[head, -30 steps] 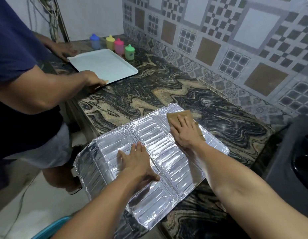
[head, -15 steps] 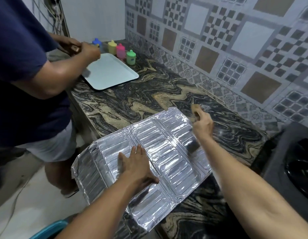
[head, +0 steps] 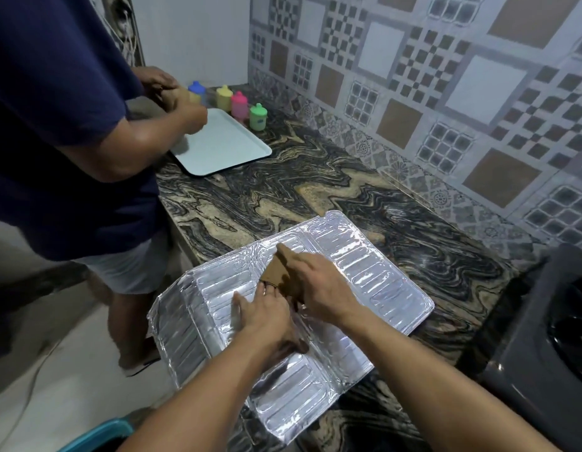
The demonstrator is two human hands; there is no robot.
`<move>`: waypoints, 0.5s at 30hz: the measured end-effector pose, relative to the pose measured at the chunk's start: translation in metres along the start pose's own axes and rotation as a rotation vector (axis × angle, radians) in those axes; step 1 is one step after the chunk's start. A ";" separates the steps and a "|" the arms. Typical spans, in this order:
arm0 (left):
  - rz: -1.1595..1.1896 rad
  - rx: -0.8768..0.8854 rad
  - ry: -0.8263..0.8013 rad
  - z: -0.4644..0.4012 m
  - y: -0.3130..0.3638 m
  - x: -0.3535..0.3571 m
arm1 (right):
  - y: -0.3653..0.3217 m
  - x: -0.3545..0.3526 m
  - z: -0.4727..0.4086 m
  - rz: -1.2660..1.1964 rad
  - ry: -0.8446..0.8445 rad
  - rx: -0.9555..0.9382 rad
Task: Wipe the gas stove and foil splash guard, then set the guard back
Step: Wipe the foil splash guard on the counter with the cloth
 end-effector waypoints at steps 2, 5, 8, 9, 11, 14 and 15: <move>-0.003 0.004 -0.001 0.002 0.000 0.000 | 0.000 0.040 0.018 0.024 -0.316 -0.042; -0.011 -0.003 -0.018 0.004 -0.001 0.000 | 0.026 0.058 0.024 0.110 -0.411 0.016; -0.013 -0.014 -0.029 0.003 -0.001 0.000 | 0.039 0.064 0.013 0.108 -0.423 0.004; -0.009 -0.016 -0.027 0.002 -0.001 0.000 | 0.044 0.067 0.008 0.090 -0.425 0.018; -0.007 -0.018 -0.022 0.002 -0.002 0.002 | 0.061 0.072 -0.002 0.074 -0.422 0.051; -0.005 -0.019 -0.027 0.002 -0.002 0.004 | 0.094 0.075 -0.014 0.115 -0.438 0.136; 0.001 -0.022 -0.030 0.001 -0.003 0.005 | 0.108 0.073 -0.016 0.137 -0.438 0.184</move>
Point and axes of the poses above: each hand's wrist, its own z-axis away from the middle knuckle, its own x-axis out of the palm, y = z × x, the point moved 10 cm from there along -z, towards the middle knuckle, and after that the axes turned 13 degrees about y, right-handed, at the moved point
